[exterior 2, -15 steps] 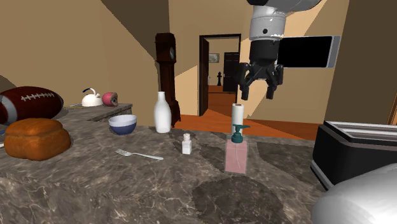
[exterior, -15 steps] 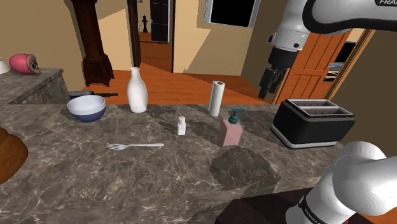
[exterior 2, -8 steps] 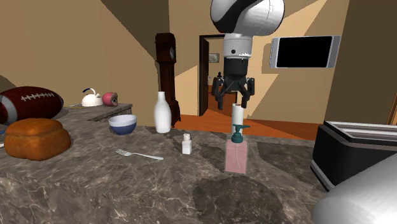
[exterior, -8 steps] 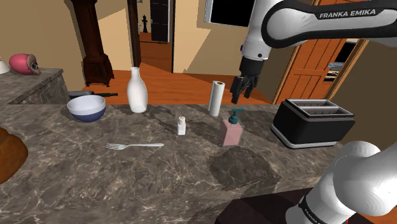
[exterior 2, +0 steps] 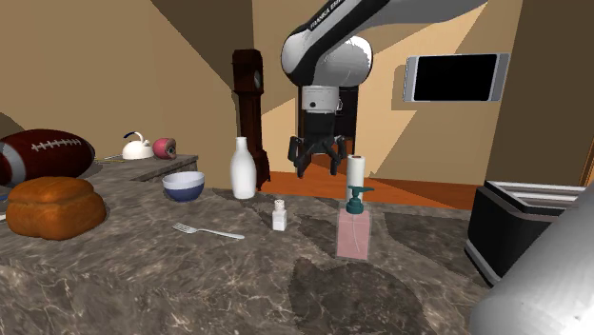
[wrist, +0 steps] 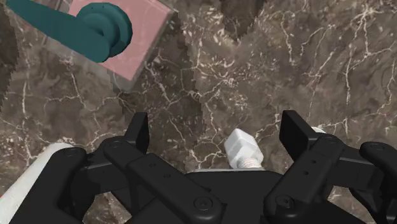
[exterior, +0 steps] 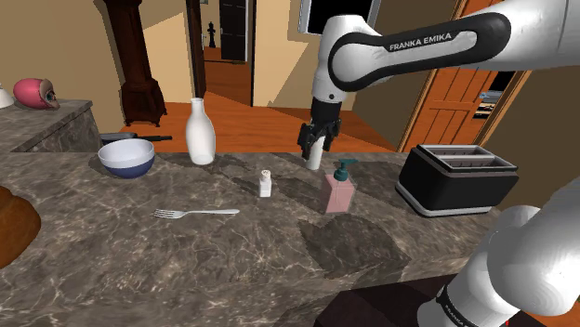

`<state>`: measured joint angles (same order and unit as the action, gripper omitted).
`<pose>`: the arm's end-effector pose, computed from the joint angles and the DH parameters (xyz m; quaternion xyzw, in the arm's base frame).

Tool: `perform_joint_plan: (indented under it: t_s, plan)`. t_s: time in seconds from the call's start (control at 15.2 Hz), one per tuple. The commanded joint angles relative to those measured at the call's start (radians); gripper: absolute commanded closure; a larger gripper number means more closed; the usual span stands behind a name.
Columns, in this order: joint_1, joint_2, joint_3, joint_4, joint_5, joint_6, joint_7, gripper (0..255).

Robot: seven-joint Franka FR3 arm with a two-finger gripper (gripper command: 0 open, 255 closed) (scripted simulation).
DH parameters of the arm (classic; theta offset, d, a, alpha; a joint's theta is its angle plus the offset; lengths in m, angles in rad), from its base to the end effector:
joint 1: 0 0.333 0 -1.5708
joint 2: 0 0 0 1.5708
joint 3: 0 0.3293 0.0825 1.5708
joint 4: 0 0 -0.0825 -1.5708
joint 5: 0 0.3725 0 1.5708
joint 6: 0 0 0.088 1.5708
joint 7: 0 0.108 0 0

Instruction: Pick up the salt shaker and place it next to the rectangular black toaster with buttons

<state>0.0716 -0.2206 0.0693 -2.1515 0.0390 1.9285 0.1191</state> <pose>0.4686 0.0712 0.5099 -0.9999 -0.0032 0.0028 0.0104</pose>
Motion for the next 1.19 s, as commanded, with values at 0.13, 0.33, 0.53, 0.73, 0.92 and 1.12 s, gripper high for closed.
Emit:
perform_joint_plan:
  t_s: [0.13,0.33,0.53,0.73,0.92,1.12]
  plan:
    - [0.012,0.153,0.025,0.108,-0.012,0.042,0.051,0]
    - [0.022,0.269,0.036,0.197,-0.027,0.064,0.084,0]
    - [0.034,0.387,0.043,0.299,-0.044,0.075,0.117,0]
    - [0.049,0.508,0.046,0.417,-0.061,0.074,0.146,0]
    - [0.051,0.521,0.045,0.405,-0.063,0.099,0.148,0]
    - [0.052,0.534,0.045,0.383,-0.065,0.134,0.149,0]
